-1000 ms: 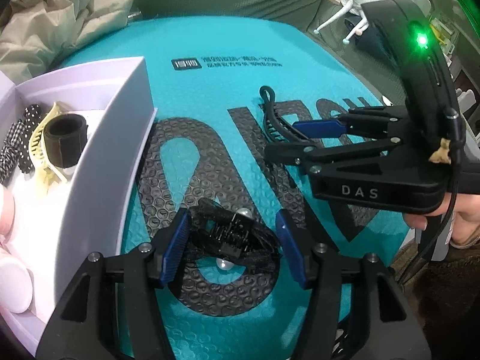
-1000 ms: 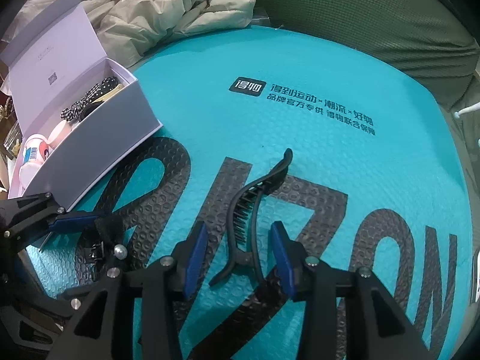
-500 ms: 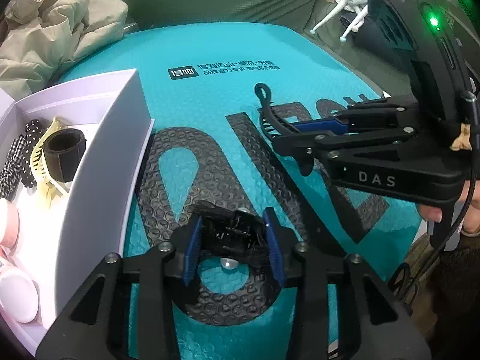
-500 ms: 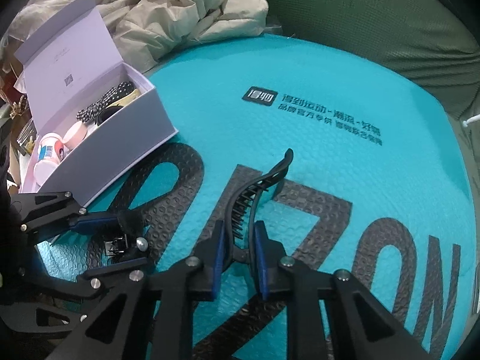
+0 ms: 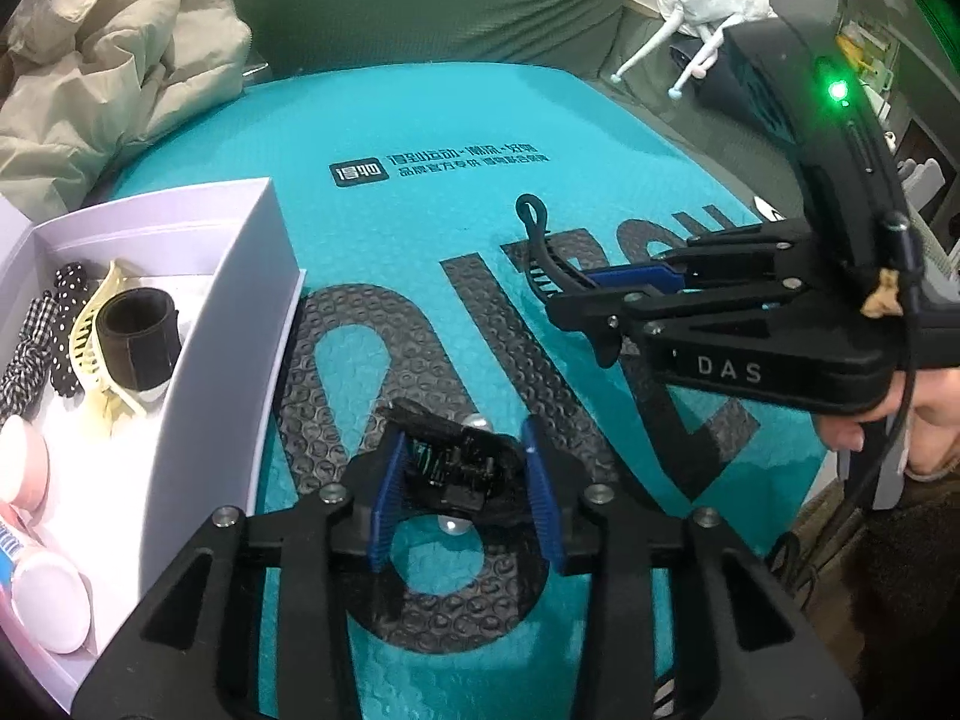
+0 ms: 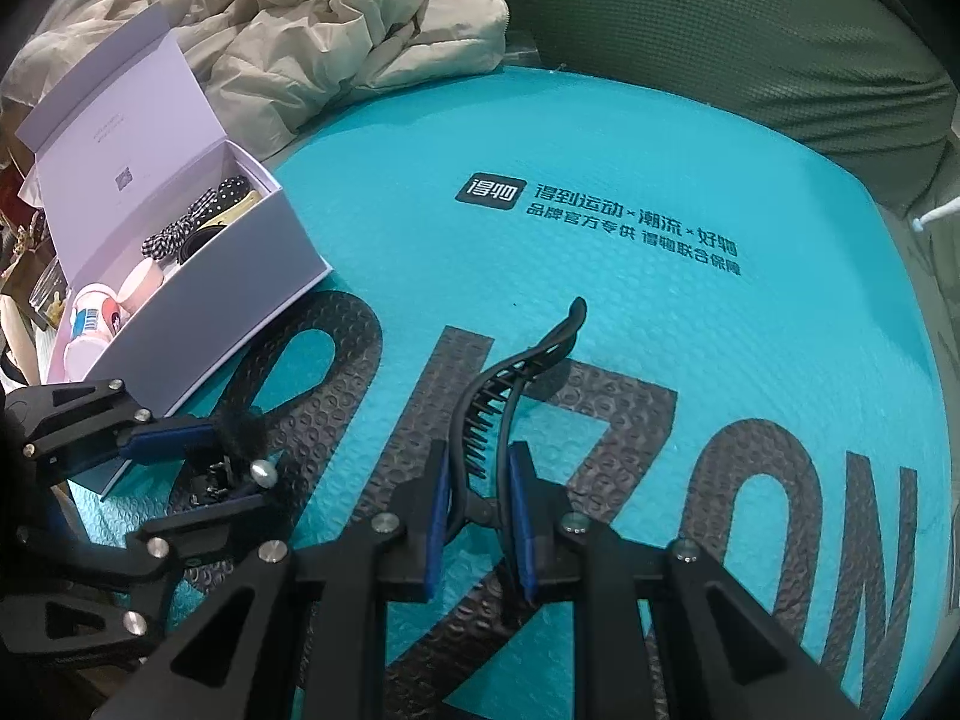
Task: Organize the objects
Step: 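Lift the black claw clip and black comb clip with both grippers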
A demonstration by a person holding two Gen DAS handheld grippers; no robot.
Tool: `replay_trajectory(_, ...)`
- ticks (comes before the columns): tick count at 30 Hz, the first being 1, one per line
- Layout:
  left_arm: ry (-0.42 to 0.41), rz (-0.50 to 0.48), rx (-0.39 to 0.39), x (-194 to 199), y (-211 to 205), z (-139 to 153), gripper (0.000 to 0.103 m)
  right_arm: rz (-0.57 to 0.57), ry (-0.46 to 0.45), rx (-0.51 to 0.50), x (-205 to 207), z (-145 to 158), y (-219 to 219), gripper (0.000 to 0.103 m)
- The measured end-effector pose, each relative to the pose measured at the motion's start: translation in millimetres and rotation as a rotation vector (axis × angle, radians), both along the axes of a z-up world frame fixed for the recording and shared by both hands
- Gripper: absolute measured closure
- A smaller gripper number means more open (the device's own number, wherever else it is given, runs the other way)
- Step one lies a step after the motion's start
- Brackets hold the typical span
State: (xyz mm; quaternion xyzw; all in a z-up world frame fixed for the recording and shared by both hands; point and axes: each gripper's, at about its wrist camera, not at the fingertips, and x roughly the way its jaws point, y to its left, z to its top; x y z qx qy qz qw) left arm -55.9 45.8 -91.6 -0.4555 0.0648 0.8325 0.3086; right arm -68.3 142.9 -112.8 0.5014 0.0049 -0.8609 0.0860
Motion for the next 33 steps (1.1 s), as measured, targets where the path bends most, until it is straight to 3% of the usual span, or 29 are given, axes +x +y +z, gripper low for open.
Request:
replay_trajectory(3,-0.018,-0.001,0.000,0,-5,-3,0.051,-0.010,-0.011,-0.002,1,-3,3,0.084)
replay_trajectory(6,-0.099,-0.011,0.032,-2,-10,-10,0.042,-0.015,-0.019,-0.004,1,-5,6,0.084)
replay_trajectory(7,-0.133,-0.020,0.040,-3,-11,-13,0.040,-0.014,-0.020,-0.007,2,-5,7,0.084)
replay_trajectory(9,-0.118,-0.035,0.049,0,-13,-13,0.040,-0.013,-0.017,-0.010,2,-4,8,0.084)
replay_trajectory(11,-0.096,-0.062,0.026,3,-11,-14,0.040,-0.013,-0.012,-0.010,2,-3,8,0.084)
replay_trajectory(15,-0.012,-0.071,-0.059,12,-3,-15,0.063,-0.001,-0.011,0.001,2,-3,3,0.084)
replay_trajectory(33,0.051,-0.005,0.044,3,-8,24,0.064,0.043,0.064,0.002,3,28,-5,0.085)
